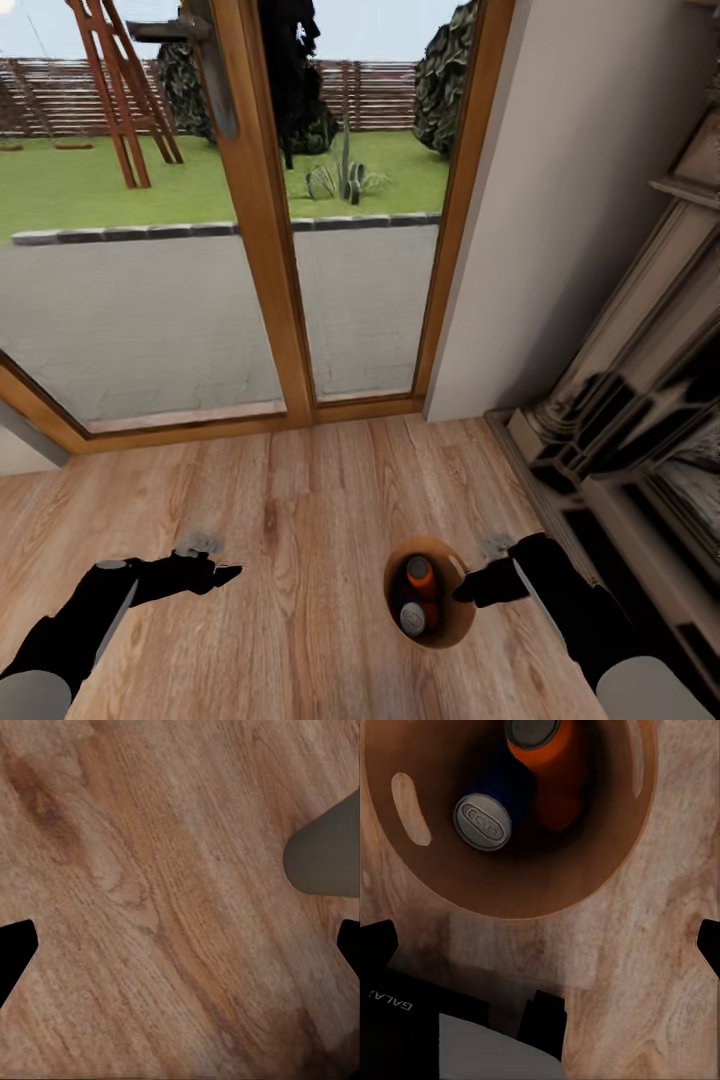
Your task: Put the three can of soda from the living room inside the tash can in the kitchen.
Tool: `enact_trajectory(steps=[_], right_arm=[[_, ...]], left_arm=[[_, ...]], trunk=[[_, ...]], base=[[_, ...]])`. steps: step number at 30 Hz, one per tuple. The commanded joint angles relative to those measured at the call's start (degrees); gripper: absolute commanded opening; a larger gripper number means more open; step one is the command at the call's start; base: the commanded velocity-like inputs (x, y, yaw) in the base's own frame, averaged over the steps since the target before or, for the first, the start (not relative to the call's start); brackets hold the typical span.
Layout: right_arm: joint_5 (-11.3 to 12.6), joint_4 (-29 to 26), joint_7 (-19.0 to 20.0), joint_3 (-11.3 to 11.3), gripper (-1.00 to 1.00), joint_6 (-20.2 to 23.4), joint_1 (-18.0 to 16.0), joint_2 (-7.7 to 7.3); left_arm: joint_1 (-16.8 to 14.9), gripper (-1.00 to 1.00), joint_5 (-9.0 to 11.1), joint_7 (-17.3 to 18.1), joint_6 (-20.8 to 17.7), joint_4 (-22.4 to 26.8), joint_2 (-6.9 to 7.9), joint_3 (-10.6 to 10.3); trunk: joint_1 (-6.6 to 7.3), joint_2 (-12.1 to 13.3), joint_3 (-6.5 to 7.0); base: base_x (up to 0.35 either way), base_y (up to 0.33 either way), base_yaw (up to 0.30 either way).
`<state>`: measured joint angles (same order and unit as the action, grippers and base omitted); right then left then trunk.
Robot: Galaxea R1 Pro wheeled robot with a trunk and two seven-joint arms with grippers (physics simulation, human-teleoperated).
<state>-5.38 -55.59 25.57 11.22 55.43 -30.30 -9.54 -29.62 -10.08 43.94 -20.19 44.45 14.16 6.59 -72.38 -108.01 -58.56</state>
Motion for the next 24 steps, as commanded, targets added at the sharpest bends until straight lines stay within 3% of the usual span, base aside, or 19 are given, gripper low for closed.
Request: enact_trajectory(steps=[1, 2, 3, 6, 11, 17, 20, 22, 23, 24], right_arm=[[0.04, -0.07, 0.00, -0.01, 1.00, -1.34, 0.80, -0.24], [0.07, -0.11, 0.00, -0.04, 1.00, -2.73, 1.62, -0.45], [0.15, -0.16, -0.07, -0.15, 1.00, -7.49, 5.01, -1.11], [0.23, -0.03, -0.13, -0.20, 1.00, -10.56, 8.66, -2.10], [0.51, 1.57, -0.29, -1.17, 1.00, -18.71, 13.43, -3.21], [0.45, 9.72, -0.56, -5.91, 1.00, -31.90, 17.73, -3.25], [0.52, 14.90, -0.63, -7.25, 1.00, -37.20, 18.55, -3.42], [0.62, 20.11, -0.68, -8.05, 1.00, -42.54, 18.97, -3.57], [0.71, 24.13, -1.35, -8.84, 1.00, -47.41, 19.18, -3.66], [0.71, 25.15, -1.87, -9.12, 1.00, -48.67, 19.22, -3.65]], left_arm=[[0.90, 1.00, -0.02, -0.36, 1.05, -0.05, -0.08, 1.17], [1.77, 1.00, -0.07, -0.72, 2.15, -0.11, -0.15, 2.30], [5.30, 1.00, -0.36, -1.87, 5.96, -0.24, -0.33, 5.60], [8.80, 1.00, -0.47, -2.43, 8.85, -0.34, -0.40, 7.04], [13.05, 1.00, -0.44, -3.15, 13.05, -0.93, -0.43, 7.79], [16.40, 1.00, -0.34, -6.54, 19.93, -5.25, -0.45, 8.07], [17.06, 1.00, -0.27, -9.27, 25.30, -10.11, -0.49, 8.12], [17.40, 1.00, -0.14, -12.12, 31.38, -15.93, -0.48, 8.15], [17.58, 1.00, -0.08, -13.80, 35.80, -20.41, -0.47, 8.16], [17.61, 1.00, -0.07, -14.19, 36.82, -21.40, -0.46, 8.16]], trunk=[[0.22, 0.42, 0.28], [0.44, 0.82, 0.55], [0.66, 1.22, 0.82], [1.32, 2.42, 1.63], [2.42, 4.43, 2.98], [3.74, 6.83, 4.59], [4.40, 8.04, 5.40], [4.84, 8.84, 5.94], [5.06, 9.24, 6.21], [5.28, 9.64, 6.48]], base=[[0.000, 0.000, 0.000], [0.000, 0.000, 0.000], [0.000, 0.000, 0.000], [0.000, 0.000, 0.000], [0.000, 0.000, 0.000], [0.000, 0.000, 0.000], [0.000, 0.000, 0.000], [0.000, 0.000, 0.000], [0.000, 0.000, 0.000], [0.000, 0.000, 0.000]])
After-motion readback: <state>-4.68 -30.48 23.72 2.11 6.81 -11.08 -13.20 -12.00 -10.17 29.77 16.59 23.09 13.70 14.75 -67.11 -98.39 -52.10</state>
